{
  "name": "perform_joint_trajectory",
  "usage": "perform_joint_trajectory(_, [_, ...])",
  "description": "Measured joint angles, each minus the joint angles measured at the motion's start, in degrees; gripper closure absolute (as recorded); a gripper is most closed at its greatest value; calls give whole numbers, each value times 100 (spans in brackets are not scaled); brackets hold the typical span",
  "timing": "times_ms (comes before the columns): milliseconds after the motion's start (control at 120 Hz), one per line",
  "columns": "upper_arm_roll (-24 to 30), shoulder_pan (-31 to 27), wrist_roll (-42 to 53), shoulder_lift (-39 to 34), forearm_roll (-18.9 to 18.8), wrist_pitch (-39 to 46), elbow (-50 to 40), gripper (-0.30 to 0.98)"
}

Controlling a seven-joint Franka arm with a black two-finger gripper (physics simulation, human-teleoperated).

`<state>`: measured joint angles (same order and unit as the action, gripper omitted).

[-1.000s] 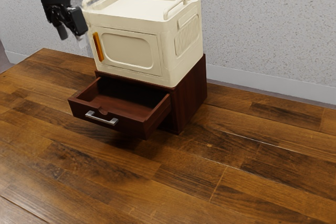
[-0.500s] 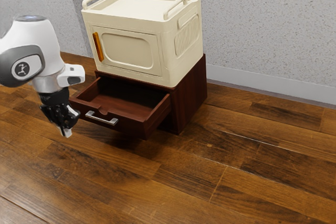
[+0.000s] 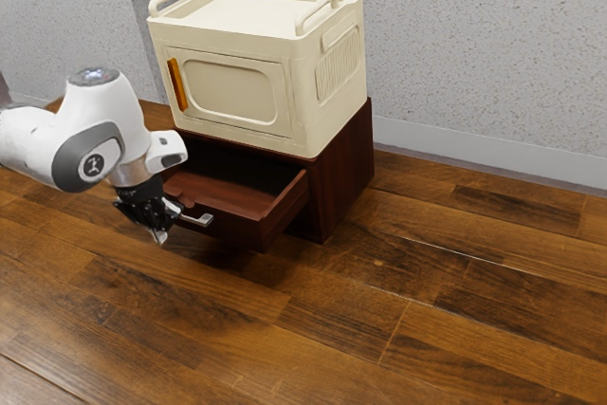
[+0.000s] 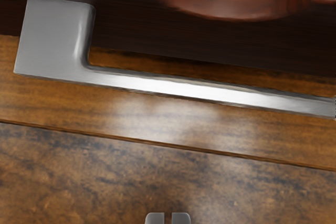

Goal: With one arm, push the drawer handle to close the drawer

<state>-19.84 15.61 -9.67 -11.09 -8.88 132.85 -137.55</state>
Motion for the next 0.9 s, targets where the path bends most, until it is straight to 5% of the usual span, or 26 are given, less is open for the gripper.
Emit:
perform_joint_trajectory(633, [24,-22,402,1454,36,1034,1285,79])
perform_joint_trajectory(900, [48,7,648,2095,424,1084,1899,79])
